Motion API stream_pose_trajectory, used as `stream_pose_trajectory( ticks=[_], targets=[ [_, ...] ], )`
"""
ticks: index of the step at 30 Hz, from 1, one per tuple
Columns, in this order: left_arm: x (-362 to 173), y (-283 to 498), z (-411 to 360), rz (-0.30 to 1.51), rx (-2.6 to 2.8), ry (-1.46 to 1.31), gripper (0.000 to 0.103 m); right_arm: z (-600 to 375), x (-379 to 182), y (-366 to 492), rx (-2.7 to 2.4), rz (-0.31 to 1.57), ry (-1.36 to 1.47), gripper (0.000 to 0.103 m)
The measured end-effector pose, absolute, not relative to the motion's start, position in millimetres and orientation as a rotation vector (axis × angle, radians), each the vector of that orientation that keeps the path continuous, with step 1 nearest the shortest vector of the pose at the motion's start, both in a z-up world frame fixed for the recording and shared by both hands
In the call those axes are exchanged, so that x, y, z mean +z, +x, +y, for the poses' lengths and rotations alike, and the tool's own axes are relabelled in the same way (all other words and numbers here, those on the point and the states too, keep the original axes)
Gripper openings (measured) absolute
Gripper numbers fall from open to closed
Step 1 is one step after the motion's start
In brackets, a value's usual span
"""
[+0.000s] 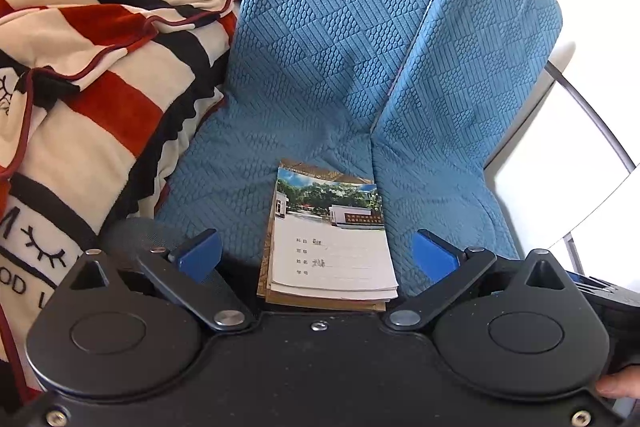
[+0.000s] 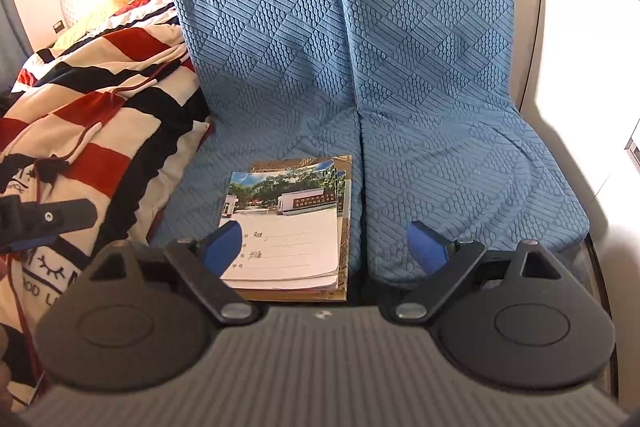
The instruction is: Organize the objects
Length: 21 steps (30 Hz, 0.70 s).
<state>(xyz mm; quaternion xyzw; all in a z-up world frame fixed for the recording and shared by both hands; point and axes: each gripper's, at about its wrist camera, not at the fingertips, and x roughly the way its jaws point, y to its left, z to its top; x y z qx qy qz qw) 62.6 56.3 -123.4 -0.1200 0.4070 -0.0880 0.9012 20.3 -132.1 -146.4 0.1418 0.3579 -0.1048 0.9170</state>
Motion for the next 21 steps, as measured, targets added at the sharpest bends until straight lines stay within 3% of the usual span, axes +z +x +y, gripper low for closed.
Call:
stream_pose_trajectory(
  ticks=[21],
  targets=[
    [-125.5,62.8,50.1,0.859,-0.170,-0.218,0.102,-136.4,-147.1,21.4,-0.231,0.750,0.299,0.091]
  ],
)
